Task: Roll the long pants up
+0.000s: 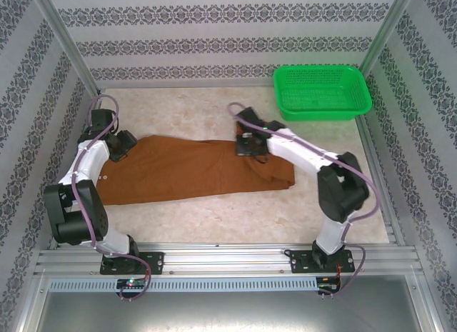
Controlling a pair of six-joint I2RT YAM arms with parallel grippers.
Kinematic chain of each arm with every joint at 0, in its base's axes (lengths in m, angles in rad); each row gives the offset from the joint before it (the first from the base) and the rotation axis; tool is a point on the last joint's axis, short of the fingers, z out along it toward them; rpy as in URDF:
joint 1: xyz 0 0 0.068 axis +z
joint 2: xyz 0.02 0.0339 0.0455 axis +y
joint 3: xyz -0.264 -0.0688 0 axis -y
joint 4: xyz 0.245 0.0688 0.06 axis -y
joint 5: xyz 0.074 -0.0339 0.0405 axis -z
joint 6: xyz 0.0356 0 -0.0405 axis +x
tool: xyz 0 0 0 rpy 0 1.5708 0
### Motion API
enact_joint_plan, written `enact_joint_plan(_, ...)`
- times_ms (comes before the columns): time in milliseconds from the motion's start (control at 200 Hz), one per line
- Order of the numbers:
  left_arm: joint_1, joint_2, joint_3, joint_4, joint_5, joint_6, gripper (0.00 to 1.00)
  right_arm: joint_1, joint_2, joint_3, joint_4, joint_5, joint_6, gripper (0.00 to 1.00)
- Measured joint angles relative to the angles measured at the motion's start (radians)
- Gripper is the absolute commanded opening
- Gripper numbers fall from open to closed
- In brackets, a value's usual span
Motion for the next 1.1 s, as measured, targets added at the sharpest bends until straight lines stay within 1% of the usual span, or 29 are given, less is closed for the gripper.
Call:
enact_joint_plan(115, 0.002, -0.014, -0.029, 0.003, -0.004, -0.001, 0.58, 0.132, 0.129, 0.246, -0.082, -0.010, -0.007, 0.00)
enact_joint_plan(210, 0.009, -0.014, -0.060, 0.008, -0.003, -0.003, 0.59, 0.203, 0.205, 0.418, -0.130, -0.034, -0.014, 0.00)
enact_joint_plan(380, 0.047, -0.013, -0.100, 0.012, 0.001, -0.010, 0.59, 0.275, 0.335, 0.702, -0.233, -0.074, -0.034, 0.00)
enact_joint_plan(535, 0.076, -0.013, -0.130, 0.040, 0.018, -0.013, 0.59, 0.322, 0.470, 0.911, -0.302, -0.127, -0.035, 0.00)
enact_joint_plan(550, 0.080, -0.013, -0.134, 0.040, 0.020, -0.013, 0.59, 0.328, 0.493, 0.943, -0.312, -0.136, -0.035, 0.06)
enact_joint_plan(570, 0.081, -0.013, -0.137, 0.040, 0.022, -0.013, 0.59, 0.332, 0.513, 0.970, -0.320, -0.144, -0.036, 0.29)
enact_joint_plan(585, 0.081, -0.013, -0.138, 0.041, 0.023, -0.013, 0.59, 0.338, 0.534, 0.999, -0.328, -0.154, -0.037, 0.44)
enact_joint_plan(595, 0.083, -0.013, -0.140, 0.042, 0.024, -0.013, 0.59, 0.341, 0.547, 1.017, -0.333, -0.159, -0.037, 0.53)
enact_joint_plan(600, 0.083, -0.013, -0.141, 0.043, 0.024, -0.013, 0.59, 0.342, 0.551, 1.022, -0.335, -0.162, -0.037, 0.55)
enact_joint_plan(610, 0.085, -0.013, -0.143, 0.043, 0.024, -0.013, 0.59, 0.346, 0.564, 1.037, -0.338, -0.170, -0.034, 0.62)
enact_joint_plan(634, 0.087, -0.013, -0.145, 0.045, 0.029, -0.013, 0.60, 0.353, 0.591, 1.070, -0.343, -0.186, -0.035, 0.73)
enact_joint_plan(654, 0.087, -0.013, -0.146, 0.047, 0.033, -0.013, 0.60, 0.357, 0.610, 1.091, -0.346, -0.199, -0.035, 0.79)
enact_joint_plan(669, 0.087, -0.013, -0.147, 0.047, 0.034, -0.012, 0.60, 0.362, 0.623, 1.105, -0.348, -0.209, -0.034, 0.87)
enact_joint_plan(674, 0.087, -0.013, -0.147, 0.047, 0.035, -0.013, 0.60, 0.363, 0.629, 1.111, -0.348, -0.215, -0.034, 0.87)
enact_joint_plan(684, 0.087, -0.013, -0.148, 0.048, 0.036, -0.013, 0.60, 0.365, 0.637, 1.118, -0.348, -0.222, -0.034, 0.91)
enact_joint_plan(699, 0.087, -0.013, -0.148, 0.050, 0.039, -0.012, 0.60, 0.369, 0.647, 1.127, -0.349, -0.232, -0.033, 0.91)
enact_joint_plan(804, 0.087, -0.013, -0.149, 0.064, 0.068, -0.012, 0.61, 0.379, 0.671, 1.126, -0.352, -0.290, -0.024, 0.93)
enact_joint_plan(874, 0.087, -0.013, -0.152, 0.084, 0.099, -0.010, 0.64, 0.371, 0.645, 1.061, -0.328, -0.315, -0.011, 0.93)
enact_joint_plan(969, 0.087, -0.013, -0.156, 0.098, 0.145, 0.007, 0.69, 0.319, 0.513, 0.802, -0.238, -0.333, 0.014, 0.93)
enact_joint_plan(1024, 0.079, -0.013, -0.159, 0.098, 0.154, 0.023, 0.71, 0.262, 0.415, 0.641, -0.198, -0.335, 0.028, 0.92)
enact_joint_plan(1104, 0.063, -0.013, -0.171, 0.100, 0.171, 0.041, 0.72, 0.163, 0.303, 0.488, -0.158, -0.332, 0.039, 0.92)
